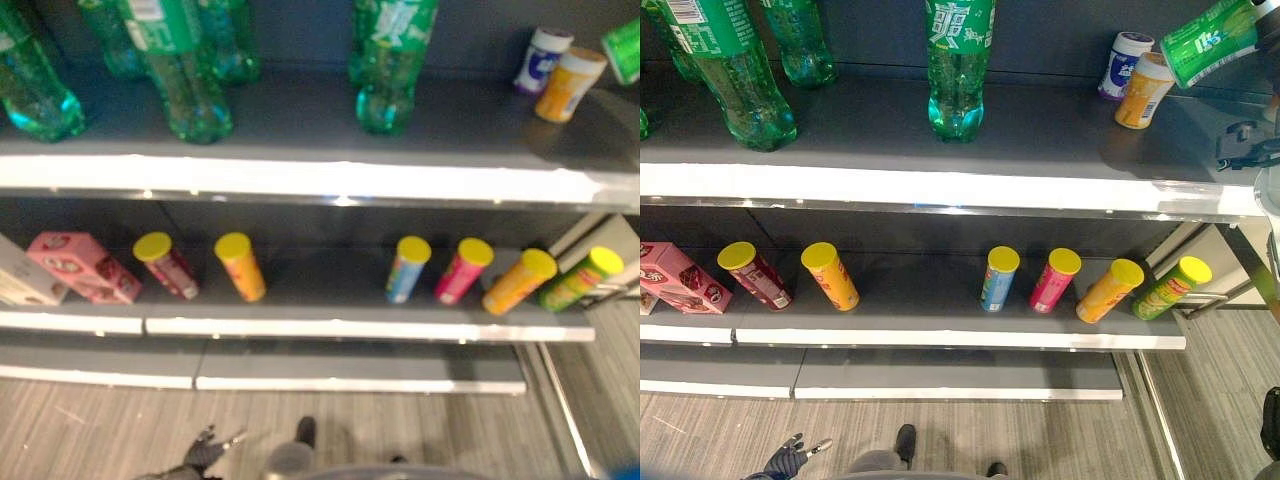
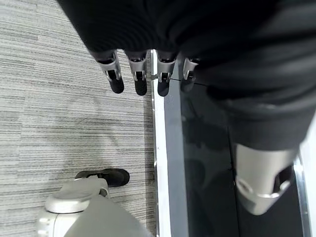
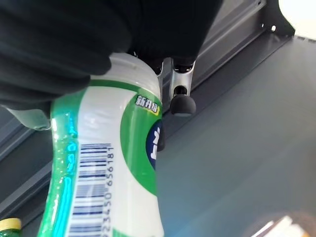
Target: Put the goods on the table back onto the shelves and tidy them up.
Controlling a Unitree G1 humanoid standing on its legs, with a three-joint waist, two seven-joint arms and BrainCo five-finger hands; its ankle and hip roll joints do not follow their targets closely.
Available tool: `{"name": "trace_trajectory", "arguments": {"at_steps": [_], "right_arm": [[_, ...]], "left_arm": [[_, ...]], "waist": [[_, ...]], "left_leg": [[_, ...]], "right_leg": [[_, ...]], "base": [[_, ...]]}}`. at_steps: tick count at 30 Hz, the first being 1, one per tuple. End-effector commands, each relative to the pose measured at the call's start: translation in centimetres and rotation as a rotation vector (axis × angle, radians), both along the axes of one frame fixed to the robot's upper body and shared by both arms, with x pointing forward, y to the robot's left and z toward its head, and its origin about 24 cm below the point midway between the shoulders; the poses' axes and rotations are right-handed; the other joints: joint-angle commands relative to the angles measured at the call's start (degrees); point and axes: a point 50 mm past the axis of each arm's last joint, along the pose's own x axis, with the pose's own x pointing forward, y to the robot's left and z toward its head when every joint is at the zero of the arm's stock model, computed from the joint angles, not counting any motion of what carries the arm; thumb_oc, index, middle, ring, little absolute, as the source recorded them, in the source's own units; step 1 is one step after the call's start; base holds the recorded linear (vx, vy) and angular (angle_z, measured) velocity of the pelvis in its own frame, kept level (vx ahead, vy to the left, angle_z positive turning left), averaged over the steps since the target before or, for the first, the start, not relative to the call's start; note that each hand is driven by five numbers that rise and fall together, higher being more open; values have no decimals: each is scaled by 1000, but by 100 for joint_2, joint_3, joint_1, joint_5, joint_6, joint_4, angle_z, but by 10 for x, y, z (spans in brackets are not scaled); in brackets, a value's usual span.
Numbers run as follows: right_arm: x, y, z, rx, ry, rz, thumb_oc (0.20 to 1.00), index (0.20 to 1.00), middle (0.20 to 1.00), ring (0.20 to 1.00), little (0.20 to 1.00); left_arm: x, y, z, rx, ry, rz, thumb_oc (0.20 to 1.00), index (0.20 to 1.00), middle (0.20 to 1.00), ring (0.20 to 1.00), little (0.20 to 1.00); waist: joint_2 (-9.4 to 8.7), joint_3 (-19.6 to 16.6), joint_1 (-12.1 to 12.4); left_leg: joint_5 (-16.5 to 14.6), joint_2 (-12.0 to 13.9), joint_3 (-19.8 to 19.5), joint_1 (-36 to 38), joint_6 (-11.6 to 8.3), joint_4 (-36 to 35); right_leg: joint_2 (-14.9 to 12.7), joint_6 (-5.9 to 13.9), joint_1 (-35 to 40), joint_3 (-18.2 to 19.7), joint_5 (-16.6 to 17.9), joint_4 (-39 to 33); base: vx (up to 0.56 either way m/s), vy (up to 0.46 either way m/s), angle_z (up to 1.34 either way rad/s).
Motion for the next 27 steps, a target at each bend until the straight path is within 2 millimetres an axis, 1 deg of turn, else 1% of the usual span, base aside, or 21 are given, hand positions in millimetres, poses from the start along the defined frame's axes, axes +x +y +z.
{"name": "trace_trajectory", "arguments": {"at_steps": [1, 6, 11, 12, 16, 17, 19, 27], "right_arm": [[-7, 1, 16, -67, -11, -9, 200, 200, 200, 200, 200], [-9, -15, 9, -149, 115, -91, 200, 200, 200, 200, 200], [-7, -18, 1, -197, 191, -109, 200, 200, 200, 200, 200], [-5, -21, -4, -248, 246, -149, 200, 200, 200, 200, 200], [-2, -21, -10, -284, 294, -164, 200, 200, 200, 200, 200], [1, -20, -16, -292, 321, -153, 200, 200, 200, 200, 200], [5, -18, -23, -310, 345, -162, 200, 200, 200, 200, 200], [21, -7, -27, -365, 351, -182, 200, 200, 200, 200, 200]], "left_arm": [[1, 9, 4, 40, 6, -77, 1000, 1000, 1000, 1000, 1000], [3, 12, 7, 42, -12, -83, 1000, 1000, 1000, 1000, 1000], [4, 13, 9, 44, -26, -91, 1000, 1000, 1000, 1000, 1000], [7, 13, 10, 48, -34, -95, 1000, 1000, 1000, 1000, 1000], [7, 10, 9, 42, -34, -99, 1000, 1000, 1000, 1000, 1000], [8, 8, 8, 37, -34, -106, 1000, 1000, 1000, 1000, 1000], [8, 6, 7, 34, -33, -112, 1000, 1000, 1000, 1000, 1000], [10, 6, 6, 42, -26, -107, 1000, 1000, 1000, 1000, 1000]], "waist": [[-81, -304, 152], [-158, -261, 43], [-202, -234, -5], [-225, -224, -17], [-240, -205, -51], [-241, -202, -60], [-235, -195, -51], [-212, -165, -4]], "left_leg": [[-982, 146, -184, 490, -265, 11], [-979, 131, -125, 447, -272, 11], [-989, 146, -72, 446, -268, 11], [-988, 150, -50, 451, -270, 11], [-998, 158, -19, 474, -270, 11], [-1006, 165, -14, 488, -272, 11], [-1012, 172, -15, 495, -274, 11], [-992, 188, -64, 477, -295, 11]], "right_leg": [[159, 38, -664, -102, 401, 11], [113, 85, -732, -108, 468, 11], [107, 100, -779, -63, 503, 11], [104, 104, -790, -55, 516, 11], [106, 104, -785, -37, 520, 11], [105, 100, -783, -38, 514, 11], [109, 98, -779, -50, 503, 11], [113, 82, -761, -129, 470, 11]], "base": [[-16, 54, -6], [-12, 30, -1], [-14, 14, -8], [-5, 11, -6], [-2, 6, -5], [0, 0, 0], [0, 0, 0], [4, -4, 2]]}}
